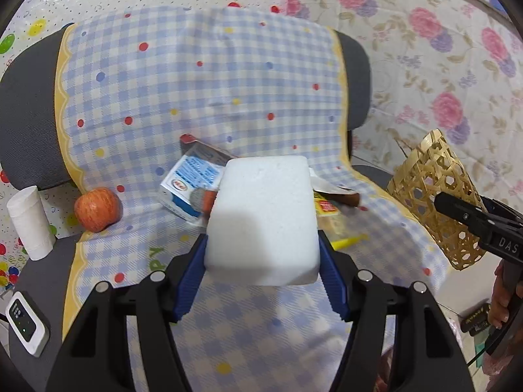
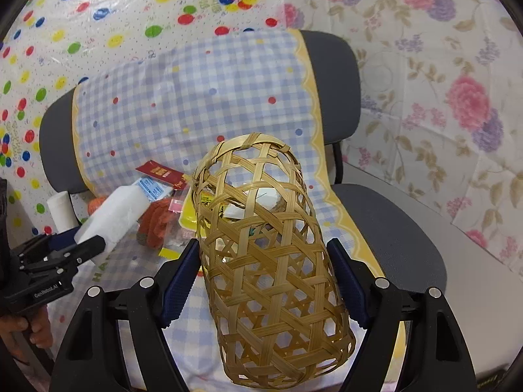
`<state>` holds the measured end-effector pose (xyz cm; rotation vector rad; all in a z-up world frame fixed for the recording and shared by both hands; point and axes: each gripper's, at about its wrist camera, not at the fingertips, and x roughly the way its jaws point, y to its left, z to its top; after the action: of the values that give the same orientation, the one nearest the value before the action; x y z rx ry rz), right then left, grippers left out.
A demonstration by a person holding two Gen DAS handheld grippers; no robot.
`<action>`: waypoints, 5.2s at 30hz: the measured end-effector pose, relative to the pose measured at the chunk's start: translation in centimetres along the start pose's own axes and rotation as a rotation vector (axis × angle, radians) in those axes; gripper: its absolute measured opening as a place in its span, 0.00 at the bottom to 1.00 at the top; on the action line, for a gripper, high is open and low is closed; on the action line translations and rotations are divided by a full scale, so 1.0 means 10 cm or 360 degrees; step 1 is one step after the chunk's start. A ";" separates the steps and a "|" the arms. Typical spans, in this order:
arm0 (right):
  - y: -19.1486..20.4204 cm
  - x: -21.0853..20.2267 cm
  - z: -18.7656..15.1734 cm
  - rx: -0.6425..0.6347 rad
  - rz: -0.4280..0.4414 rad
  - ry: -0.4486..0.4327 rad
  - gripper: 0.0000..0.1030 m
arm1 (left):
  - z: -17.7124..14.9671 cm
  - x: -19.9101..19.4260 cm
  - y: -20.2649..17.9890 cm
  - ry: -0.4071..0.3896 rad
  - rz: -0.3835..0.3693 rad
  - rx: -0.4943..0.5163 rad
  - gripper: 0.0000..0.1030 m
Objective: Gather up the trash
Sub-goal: 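Carry foam block and bamboo tube to the wastebasket and open both tools, then return both tools toward the remaining trash on the chair, then grasp the yellow snack bag with the left tool while the right tool grasps the red card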
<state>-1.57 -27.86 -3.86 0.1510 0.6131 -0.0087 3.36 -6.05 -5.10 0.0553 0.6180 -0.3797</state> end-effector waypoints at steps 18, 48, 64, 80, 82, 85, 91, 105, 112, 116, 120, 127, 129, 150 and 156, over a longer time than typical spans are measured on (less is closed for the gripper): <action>-0.67 -1.35 -1.01 0.0300 -0.0519 -0.0028 0.75 | -0.64 -0.21 -1.39 0.0084 -0.0527 0.0360 0.61; -1.46 -1.62 -1.93 0.0684 -0.0778 0.0104 0.81 | -1.19 0.11 -2.56 0.0349 -0.0797 0.0679 0.81; -0.95 -1.05 -1.46 0.0436 -0.0600 0.0143 0.81 | -0.71 0.15 -1.63 0.0176 -0.0434 0.0422 0.81; -0.31 -0.29 -0.56 0.0143 -0.0342 0.0069 0.79 | -0.19 0.17 -0.35 0.0108 -0.0022 0.0093 0.81; -0.25 -0.16 -0.43 0.0109 -0.0310 0.0061 0.77 | -0.10 0.17 -0.24 0.0089 0.0023 0.0066 0.81; -0.17 0.03 -0.29 0.0061 -0.0271 0.0065 0.74 | 0.03 0.20 -0.09 0.0066 0.0088 0.0035 0.81; -0.04 0.45 -0.13 0.0002 -0.0193 0.0118 0.67 | 0.16 0.38 0.10 0.0076 0.0168 0.0005 0.81; 0.27 1.41 0.11 -0.0267 -0.0173 0.0258 0.67 | 0.29 0.94 0.26 0.0152 0.0177 -0.0002 0.81; 0.52 1.68 0.17 -0.0491 -0.0184 0.0289 0.62 | 0.34 1.00 0.34 0.0148 0.0159 -0.0035 0.81; 0.59 1.78 0.20 -0.0560 -0.0201 0.0307 0.50 | 0.33 1.03 0.37 0.0157 0.0150 -0.0050 0.81; 0.60 1.88 0.17 -0.0586 -0.0203 0.0368 0.37 | 0.30 1.04 0.36 0.0170 0.0132 -0.0052 0.81; 0.39 1.57 0.15 -0.0377 -0.0150 0.0291 0.02 | 0.25 0.97 0.25 0.0182 0.0091 -0.0040 0.81; 0.33 1.45 0.14 -0.0325 -0.0135 0.0248 0.01 | 0.24 0.95 0.20 0.0185 0.0067 -0.0041 0.81; -0.19 0.62 -0.12 -0.0075 -0.0069 0.0078 0.01 | 0.25 1.41 -0.50 0.0382 -0.0111 -0.0042 0.59; -0.22 0.61 -0.18 -0.0051 -0.0054 0.0100 0.01 | 0.27 1.49 -0.51 0.0380 -0.0252 -0.0158 0.22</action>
<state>2.28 -29.55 -9.17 0.1104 0.6781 -0.0270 14.21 -16.16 -11.15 -0.0443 0.8798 -0.4993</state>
